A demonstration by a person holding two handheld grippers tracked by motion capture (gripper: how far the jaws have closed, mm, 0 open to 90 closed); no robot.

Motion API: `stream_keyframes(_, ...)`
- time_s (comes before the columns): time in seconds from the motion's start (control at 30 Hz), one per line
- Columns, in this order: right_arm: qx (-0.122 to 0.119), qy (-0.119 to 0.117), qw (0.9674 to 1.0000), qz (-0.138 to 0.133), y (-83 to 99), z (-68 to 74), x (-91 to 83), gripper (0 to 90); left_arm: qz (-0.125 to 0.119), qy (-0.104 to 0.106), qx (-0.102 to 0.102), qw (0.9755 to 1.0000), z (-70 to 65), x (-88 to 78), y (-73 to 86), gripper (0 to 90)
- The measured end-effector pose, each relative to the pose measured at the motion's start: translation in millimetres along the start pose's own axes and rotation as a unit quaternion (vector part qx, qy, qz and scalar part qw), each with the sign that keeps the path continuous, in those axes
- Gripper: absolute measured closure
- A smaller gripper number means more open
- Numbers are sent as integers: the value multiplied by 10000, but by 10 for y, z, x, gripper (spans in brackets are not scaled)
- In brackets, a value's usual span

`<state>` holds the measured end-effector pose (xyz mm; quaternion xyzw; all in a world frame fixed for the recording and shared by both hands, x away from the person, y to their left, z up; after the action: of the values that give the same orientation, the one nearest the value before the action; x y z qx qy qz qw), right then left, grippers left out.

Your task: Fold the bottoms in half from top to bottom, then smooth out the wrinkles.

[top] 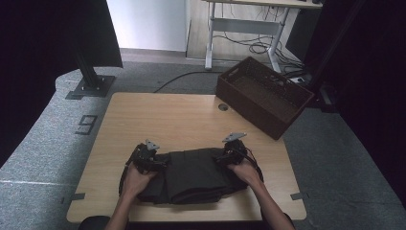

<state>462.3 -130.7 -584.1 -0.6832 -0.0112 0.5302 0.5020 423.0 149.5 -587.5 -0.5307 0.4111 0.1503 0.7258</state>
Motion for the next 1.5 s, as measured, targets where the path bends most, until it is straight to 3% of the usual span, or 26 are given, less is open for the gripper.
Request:
stream_keyframes(0.4, 42, -194, 9997, 127, 193, 49, 28, 198, -108, 184, -191, 9996, 16, 13, 56, 139)
stream_keyframes(0.77, 200, -213, 9995, -92, 298, 146, -34, 216, -72, 317, -295, 9990, 4, -17, 121, 145)
stream_keyframes(1.5, 110, -324, 9994, -49, 561, 484, -259, 214, -5, 443, -35, 9990, -159, -225, 326, 146)
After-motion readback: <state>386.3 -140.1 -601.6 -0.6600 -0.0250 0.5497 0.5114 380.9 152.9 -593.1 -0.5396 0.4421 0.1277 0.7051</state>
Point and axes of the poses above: each handheld gripper's, and its own axes: x roughly forward along the jaws, y roughly out of its underside, z roughly to its left, the point moved 8 cm from there along x, roughly forward along the jaws, and after that the axes turned 5 degrees about -y, right-handed, at the moved point
